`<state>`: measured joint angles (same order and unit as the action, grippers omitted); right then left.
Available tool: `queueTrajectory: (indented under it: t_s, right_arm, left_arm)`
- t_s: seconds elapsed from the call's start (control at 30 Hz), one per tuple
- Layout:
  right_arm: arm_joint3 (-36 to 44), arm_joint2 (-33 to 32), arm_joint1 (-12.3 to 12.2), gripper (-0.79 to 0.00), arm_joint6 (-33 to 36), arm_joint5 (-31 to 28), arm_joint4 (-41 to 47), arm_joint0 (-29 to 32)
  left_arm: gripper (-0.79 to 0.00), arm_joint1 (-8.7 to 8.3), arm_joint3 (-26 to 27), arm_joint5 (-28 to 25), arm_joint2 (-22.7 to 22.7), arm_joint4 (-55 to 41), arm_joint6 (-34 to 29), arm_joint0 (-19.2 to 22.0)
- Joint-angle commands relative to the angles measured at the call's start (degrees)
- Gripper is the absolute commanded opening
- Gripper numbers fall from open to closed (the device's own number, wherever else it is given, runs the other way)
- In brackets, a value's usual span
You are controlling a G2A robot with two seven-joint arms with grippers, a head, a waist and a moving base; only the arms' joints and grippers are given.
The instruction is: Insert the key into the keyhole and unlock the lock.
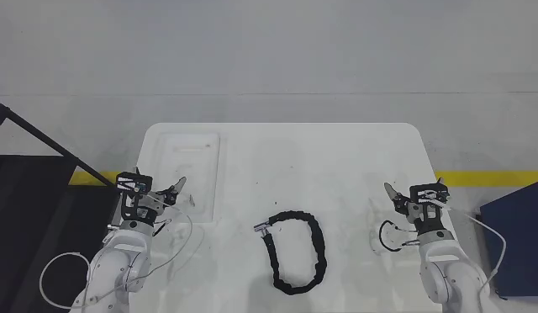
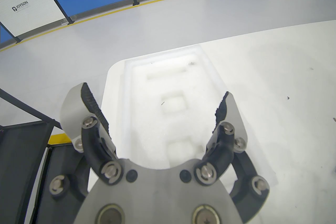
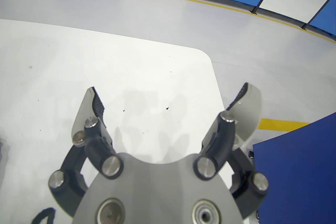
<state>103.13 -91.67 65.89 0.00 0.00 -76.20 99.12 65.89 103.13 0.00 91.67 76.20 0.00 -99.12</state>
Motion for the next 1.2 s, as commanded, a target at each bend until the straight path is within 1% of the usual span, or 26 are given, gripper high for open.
queueTrajectory:
  t_s: [0.0,0.27,0.37,0.43,0.5,0.53,0.57,0.6,0.63,0.67,0.7,0.73,0.8,0.83,0.87,0.9,1.17]
  right_arm:
    - [0.0,0.0,0.0,0.0,0.0,0.0,0.0,0.0]
    - [0.0,0.0,0.0,0.0,0.0,0.0,0.0,0.0]
    - [0.0,0.0,0.0,0.0,0.0,0.0,0.0,0.0]
    - [0.0,0.0,0.0,0.0,0.0,0.0,0.0,0.0]
    - [0.0,0.0,0.0,0.0,0.0,0.0,0.0,0.0]
    - [0.0,0.0,0.0,0.0,0.0,0.0,0.0,0.0]
    - [0.0,0.0,0.0,0.0,0.0,0.0,0.0,0.0]
    - [0.0,0.0,0.0,0.0,0.0,0.0,0.0,0.0]
    - [0.0,0.0,0.0,0.0,0.0,0.0,0.0,0.0]
    - [0.0,0.0,0.0,0.0,0.0,0.0,0.0,0.0]
    - [0.0,0.0,0.0,0.0,0.0,0.0,0.0,0.0]
    - [0.0,0.0,0.0,0.0,0.0,0.0,0.0,0.0]
    - [0.0,0.0,0.0,0.0,0.0,0.0,0.0,0.0]
    - [0.0,0.0,0.0,0.0,0.0,0.0,0.0,0.0]
    - [0.0,0.0,0.0,0.0,0.0,0.0,0.0,0.0]
    - [0.0,0.0,0.0,0.0,0.0,0.0,0.0,0.0]
    - [0.0,0.0,0.0,0.0,0.0,0.0,0.0,0.0]
  left_arm:
    - [0.0,0.0,0.0,0.0,0.0,0.0,0.0,0.0]
    - [0.0,-0.01,0.3,-0.1,0.0,0.3,-0.3,0.1]
    - [0.0,-0.36,3.5,-1.4,0.5,6.0,-3.7,-0.4]
    - [0.0,-0.54,7.7,-3.1,1.3,7.0,-9.3,-1.4]
    - [0.0,-0.61,11.0,-4.9,2.0,4.9,-15.7,-2.1]
    - [0.0,-0.73,14.0,-6.3,2.8,3.7,-21.9,-2.4]
    - [0.0,-0.75,15.0,-7.2,2.9,2.0,-25.6,-2.6]
    - [0.0,-0.76,16.8,-8.3,3.3,-2.2,-32.3,-2.5]
    - [0.0,-0.67,17.7,-8.5,3.4,-9.5,-40.5,-2.3]
    - [0.0,-0.68,19.4,-7.6,4.1,-17.2,-49.7,-1.1]
    - [0.0,-0.92,20.9,-7.0,5.4,-19.5,-56.8,0.6]
    - [0.0,-1.06,21.1,-5.3,5.9,-23.7,-64.3,2.5]
    - [0.0,-1.31,21.6,-3.6,6.4,-26.8,-71.7,5.3]
    - [0.0,-1.43,21.0,-1.6,6.3,-28.3,-75.5,7.0]
    - [0.0,-1.54,21.3,-0.4,6.3,-28.1,-77.1,8.3]
    - [0.0,-1.59,21.4,-0.4,6.2,-27.5,-77.4,8.6]
    - [0.0,-1.59,21.4,-0.4,6.2,-27.5,-77.4,8.6]
